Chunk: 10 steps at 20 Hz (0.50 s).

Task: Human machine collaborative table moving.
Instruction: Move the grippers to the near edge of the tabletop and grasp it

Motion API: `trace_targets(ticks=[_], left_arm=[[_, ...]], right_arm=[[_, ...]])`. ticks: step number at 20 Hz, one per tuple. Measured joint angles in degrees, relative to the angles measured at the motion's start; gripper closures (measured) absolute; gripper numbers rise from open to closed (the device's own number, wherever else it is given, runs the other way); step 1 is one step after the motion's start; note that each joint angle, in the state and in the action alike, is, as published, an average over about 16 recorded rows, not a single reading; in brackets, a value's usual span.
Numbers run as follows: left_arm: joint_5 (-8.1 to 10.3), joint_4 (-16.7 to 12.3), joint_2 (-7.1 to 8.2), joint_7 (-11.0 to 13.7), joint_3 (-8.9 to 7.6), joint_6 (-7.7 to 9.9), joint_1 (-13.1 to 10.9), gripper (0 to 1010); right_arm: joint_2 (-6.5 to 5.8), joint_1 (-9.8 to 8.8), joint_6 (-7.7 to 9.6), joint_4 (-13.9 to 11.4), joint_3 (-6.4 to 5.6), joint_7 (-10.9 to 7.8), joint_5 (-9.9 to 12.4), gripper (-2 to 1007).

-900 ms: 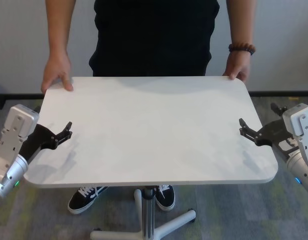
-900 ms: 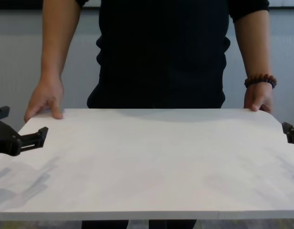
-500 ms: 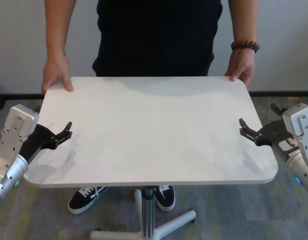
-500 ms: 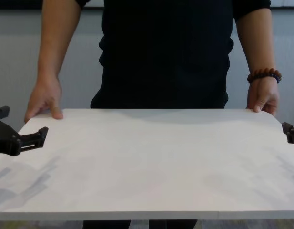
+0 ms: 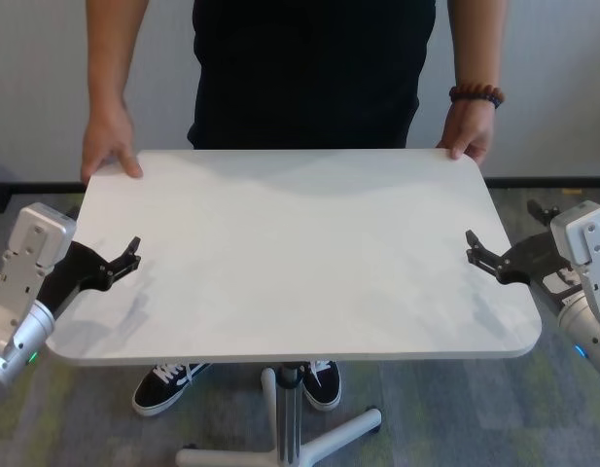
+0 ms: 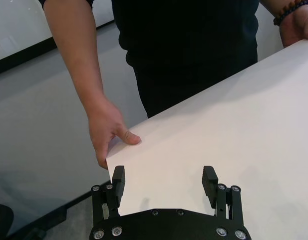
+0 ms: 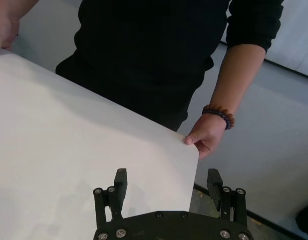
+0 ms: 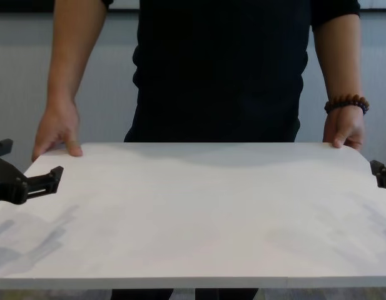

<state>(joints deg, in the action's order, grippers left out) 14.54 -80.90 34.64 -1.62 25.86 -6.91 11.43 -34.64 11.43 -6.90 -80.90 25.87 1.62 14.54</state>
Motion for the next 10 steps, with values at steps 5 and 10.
trace_targets(ticks=[5, 10], left_arm=[[0.0, 0.0, 0.0, 0.0, 0.0, 0.0, 0.0, 7], [0.0, 0.0, 0.0, 0.0, 0.0, 0.0, 0.0, 7]], right_arm=[[0.0, 0.0, 0.0, 0.0, 0.0, 0.0, 0.0, 4], [0.0, 0.0, 0.0, 0.0, 0.0, 0.0, 0.0, 4]])
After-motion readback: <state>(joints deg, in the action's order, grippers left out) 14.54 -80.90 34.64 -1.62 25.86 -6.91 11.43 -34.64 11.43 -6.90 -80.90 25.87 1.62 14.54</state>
